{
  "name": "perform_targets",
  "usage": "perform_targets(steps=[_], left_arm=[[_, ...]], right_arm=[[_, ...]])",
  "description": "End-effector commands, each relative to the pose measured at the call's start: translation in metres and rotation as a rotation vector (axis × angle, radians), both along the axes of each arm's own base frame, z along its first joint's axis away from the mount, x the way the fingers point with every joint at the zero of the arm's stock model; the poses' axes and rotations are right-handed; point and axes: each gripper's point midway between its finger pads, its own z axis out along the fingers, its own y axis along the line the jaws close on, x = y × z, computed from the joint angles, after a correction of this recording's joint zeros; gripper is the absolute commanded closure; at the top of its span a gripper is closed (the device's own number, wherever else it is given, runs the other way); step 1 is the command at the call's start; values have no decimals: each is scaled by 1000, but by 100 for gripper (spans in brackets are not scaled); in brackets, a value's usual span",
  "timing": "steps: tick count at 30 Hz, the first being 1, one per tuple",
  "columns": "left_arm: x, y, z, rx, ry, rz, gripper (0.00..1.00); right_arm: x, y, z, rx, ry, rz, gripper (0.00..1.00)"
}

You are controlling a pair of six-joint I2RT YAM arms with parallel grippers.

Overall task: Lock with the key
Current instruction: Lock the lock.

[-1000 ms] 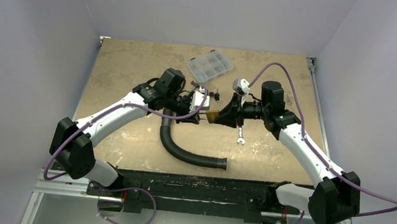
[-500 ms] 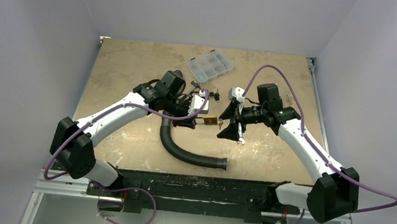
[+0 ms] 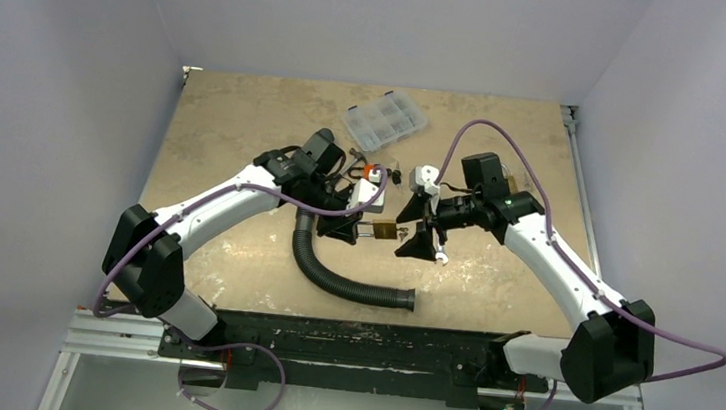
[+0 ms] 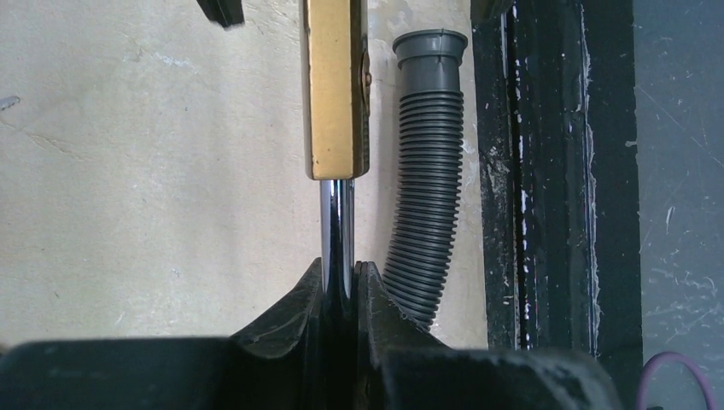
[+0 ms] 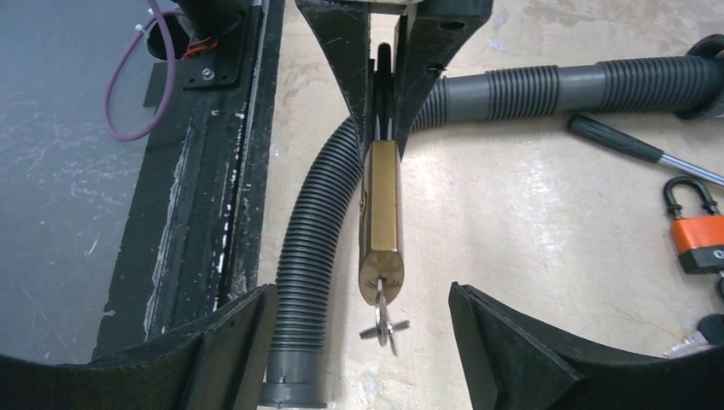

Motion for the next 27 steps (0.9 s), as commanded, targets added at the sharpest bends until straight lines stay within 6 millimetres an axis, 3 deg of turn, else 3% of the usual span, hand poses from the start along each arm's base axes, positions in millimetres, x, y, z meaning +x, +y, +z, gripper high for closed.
perform_targets(steps=[1,6,16,21,22,23,25,27], left_arm=[[-1,-23,33,-124,-47,-77,100],[-3,-28,32,-120,-36,-86,100],[-3,-32,38,-133,-11,-87,100],[-3,-34,39,-138,-4,-89,100],[-3,-34,39,-137,-4,-89,100],[-3,-34,40,-138,-8,-87,100],[0,-33,42,-136,-15,-73,99],[5,-30,47,-139,-18,-49,79]], right_arm=[[1,14,14,32,-23,35,20],[0,23,12,35,-14,34,23],[-4,25,2,24,-11,33,45],[-5,25,0,27,-4,25,69],[-5,25,1,30,-5,23,80],[-5,26,3,35,-7,21,97],[-4,29,10,69,-1,11,100],[1,28,16,97,-4,-21,100]])
